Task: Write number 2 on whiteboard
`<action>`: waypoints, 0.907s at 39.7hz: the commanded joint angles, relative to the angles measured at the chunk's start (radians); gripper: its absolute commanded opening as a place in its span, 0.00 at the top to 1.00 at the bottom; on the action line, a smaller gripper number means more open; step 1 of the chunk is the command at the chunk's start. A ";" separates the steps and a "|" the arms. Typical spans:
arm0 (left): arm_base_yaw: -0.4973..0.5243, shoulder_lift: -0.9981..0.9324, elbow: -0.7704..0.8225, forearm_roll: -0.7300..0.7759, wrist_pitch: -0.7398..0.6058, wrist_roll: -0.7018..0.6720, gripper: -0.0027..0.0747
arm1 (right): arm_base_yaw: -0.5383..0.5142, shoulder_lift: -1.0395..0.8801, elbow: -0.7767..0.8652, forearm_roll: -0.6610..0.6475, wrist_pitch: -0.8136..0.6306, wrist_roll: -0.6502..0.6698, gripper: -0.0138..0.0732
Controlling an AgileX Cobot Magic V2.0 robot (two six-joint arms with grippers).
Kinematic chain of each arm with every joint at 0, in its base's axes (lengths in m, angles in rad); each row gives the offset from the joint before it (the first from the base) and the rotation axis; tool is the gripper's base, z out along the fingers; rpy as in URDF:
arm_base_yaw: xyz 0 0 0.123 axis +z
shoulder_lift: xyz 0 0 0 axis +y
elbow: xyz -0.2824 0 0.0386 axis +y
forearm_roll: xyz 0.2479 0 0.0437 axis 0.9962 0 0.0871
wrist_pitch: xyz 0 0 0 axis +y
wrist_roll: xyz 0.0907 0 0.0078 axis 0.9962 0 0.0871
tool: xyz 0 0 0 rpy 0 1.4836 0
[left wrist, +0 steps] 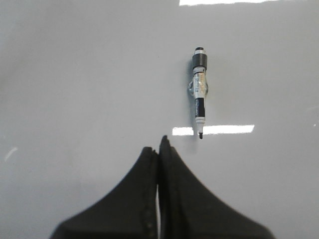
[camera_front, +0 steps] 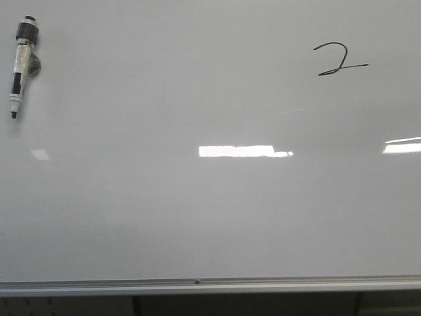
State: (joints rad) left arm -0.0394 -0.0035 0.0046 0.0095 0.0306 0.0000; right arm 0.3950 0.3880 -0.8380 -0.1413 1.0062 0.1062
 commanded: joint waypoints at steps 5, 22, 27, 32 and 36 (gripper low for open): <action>-0.015 -0.020 0.023 -0.041 -0.098 0.000 0.99 | -0.008 0.012 -0.020 -0.018 -0.074 -0.002 0.92; -0.015 -0.020 0.023 -0.041 -0.098 0.000 0.99 | -0.008 0.012 -0.020 -0.018 -0.074 -0.002 0.92; -0.015 -0.020 0.023 -0.041 -0.098 0.000 0.99 | -0.008 0.012 -0.020 -0.018 -0.074 -0.002 0.92; -0.015 -0.020 0.023 -0.041 -0.098 0.000 0.99 | -0.008 0.012 -0.020 -0.018 -0.074 -0.002 0.92; -0.015 -0.020 0.023 -0.041 -0.098 0.000 0.99 | -0.008 0.012 -0.020 -0.018 -0.074 -0.002 0.92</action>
State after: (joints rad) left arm -0.0467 -0.0035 0.0046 -0.0219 0.0179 0.0000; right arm 0.3950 0.3880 -0.8380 -0.1413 1.0062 0.1082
